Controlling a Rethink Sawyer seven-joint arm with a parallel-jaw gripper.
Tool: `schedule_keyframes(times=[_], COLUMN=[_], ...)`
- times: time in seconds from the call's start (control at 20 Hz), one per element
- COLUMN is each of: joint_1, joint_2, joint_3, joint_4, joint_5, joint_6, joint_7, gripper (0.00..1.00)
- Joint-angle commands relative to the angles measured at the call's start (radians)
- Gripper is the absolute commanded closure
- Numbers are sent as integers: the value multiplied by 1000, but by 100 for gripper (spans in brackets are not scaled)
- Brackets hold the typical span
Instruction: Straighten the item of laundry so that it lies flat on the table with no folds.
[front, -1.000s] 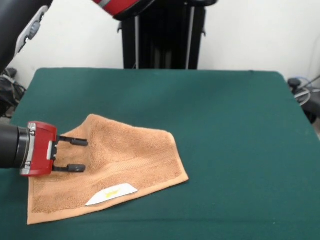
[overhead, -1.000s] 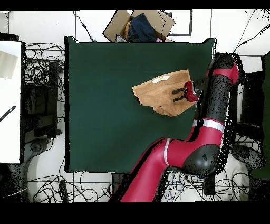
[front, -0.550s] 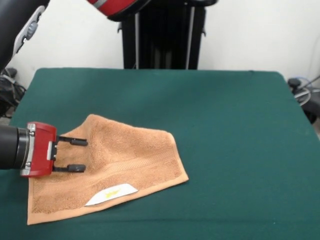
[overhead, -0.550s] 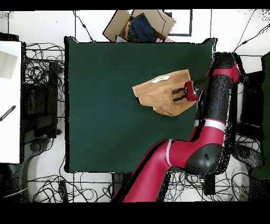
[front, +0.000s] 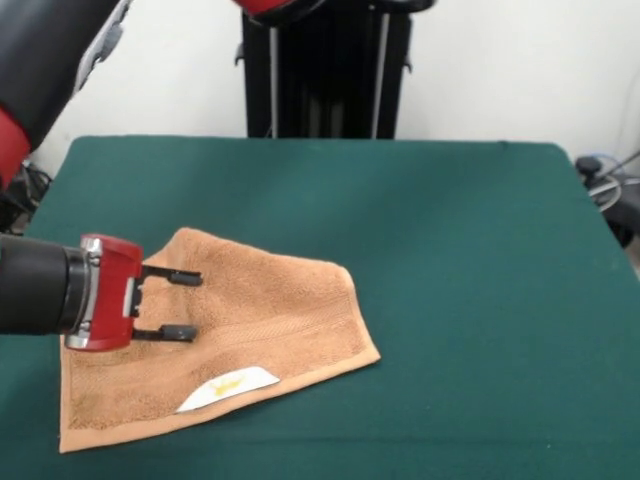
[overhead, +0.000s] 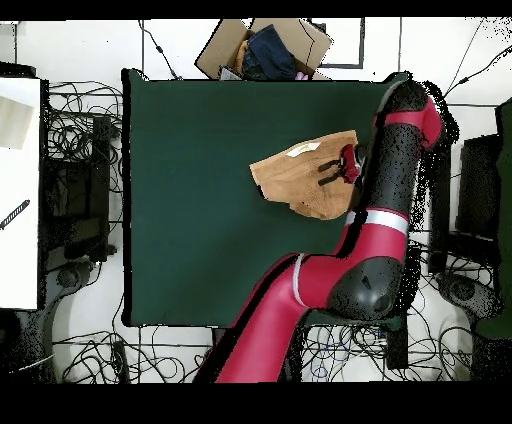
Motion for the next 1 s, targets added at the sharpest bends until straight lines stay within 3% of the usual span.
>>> schedule_keyframes(times=[0.05, 0.35, 0.7, 1.0], joint_1=[68, 66, 52, 130], joint_2=[-121, -174, -146, -179], joint_3=[-95, -118, -141, -137], joint_4=[118, 78, 64, 207], joint_5=[77, 102, 77, 36], joint_6=[67, 51, 97, 131], joint_7=[480, 559, 540, 490], gripper=[0, 0, 0, 0])
